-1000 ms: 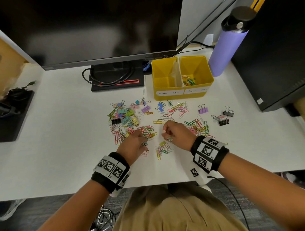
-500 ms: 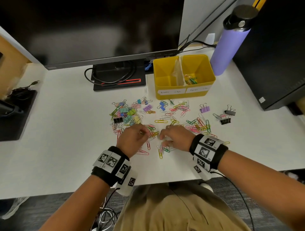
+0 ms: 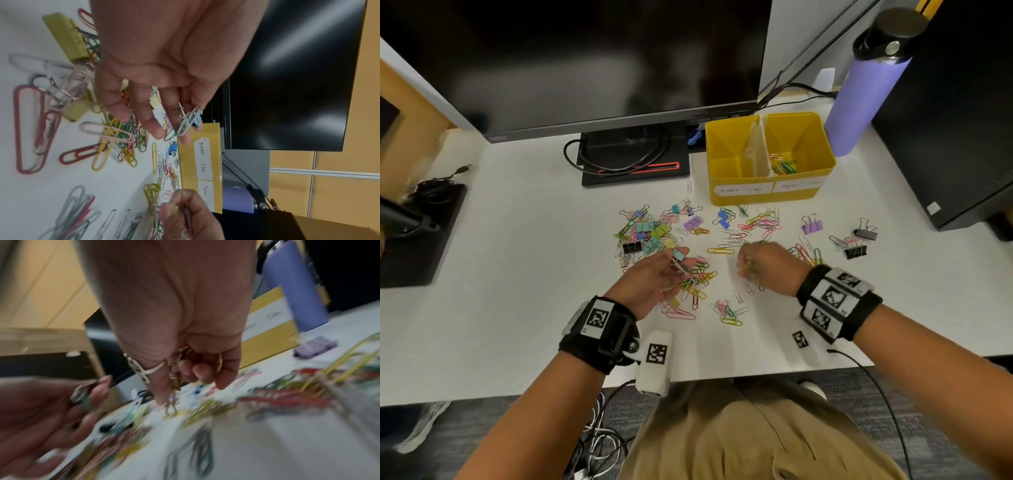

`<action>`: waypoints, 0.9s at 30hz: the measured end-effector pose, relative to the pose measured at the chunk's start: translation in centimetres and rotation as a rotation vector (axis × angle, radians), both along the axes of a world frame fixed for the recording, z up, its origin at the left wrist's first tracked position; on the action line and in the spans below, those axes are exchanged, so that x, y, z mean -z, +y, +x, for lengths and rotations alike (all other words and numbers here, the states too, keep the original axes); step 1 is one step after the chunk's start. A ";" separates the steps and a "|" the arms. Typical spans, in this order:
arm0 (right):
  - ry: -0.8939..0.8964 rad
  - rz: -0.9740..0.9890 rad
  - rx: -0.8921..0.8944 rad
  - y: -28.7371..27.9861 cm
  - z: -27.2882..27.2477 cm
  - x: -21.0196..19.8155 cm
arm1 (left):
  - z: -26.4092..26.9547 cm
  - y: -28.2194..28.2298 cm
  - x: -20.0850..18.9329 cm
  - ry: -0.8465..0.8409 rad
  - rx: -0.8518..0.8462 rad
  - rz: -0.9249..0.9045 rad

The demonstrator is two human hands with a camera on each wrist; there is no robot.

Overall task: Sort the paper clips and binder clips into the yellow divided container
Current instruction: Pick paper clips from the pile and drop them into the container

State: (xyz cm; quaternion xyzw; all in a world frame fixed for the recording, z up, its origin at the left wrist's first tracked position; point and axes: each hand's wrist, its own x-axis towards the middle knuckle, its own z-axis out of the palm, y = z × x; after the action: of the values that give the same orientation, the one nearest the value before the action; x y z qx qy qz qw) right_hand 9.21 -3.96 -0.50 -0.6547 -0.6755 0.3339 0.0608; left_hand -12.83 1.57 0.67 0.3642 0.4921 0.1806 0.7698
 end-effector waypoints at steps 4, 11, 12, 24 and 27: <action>-0.145 0.094 0.277 1.2 6.0 -0.2 | 0.9 -0.2 -0.4 0.048 0.094 0.068; -0.435 0.011 0.278 1.3 10.0 -0.1 | 4.0 -0.8 0.2 -0.104 0.147 -0.012; -0.496 0.022 0.248 0.9 9.7 -0.4 | 4.5 -1.0 0.0 -0.099 0.170 -0.005; 0.572 0.095 0.354 -2.5 3.3 -2.7 | 9.0 -1.5 -0.4 -0.139 0.287 0.064; 0.639 0.043 0.424 -2.7 4.3 -2.3 | 9.3 -1.5 -0.5 -0.117 0.349 0.108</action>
State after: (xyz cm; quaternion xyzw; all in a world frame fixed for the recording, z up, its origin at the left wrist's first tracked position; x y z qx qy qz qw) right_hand 13.54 -6.65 1.82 -0.6413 -0.4791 0.4868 0.3497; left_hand -3.57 0.04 1.15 0.4738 0.3656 0.0915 0.7959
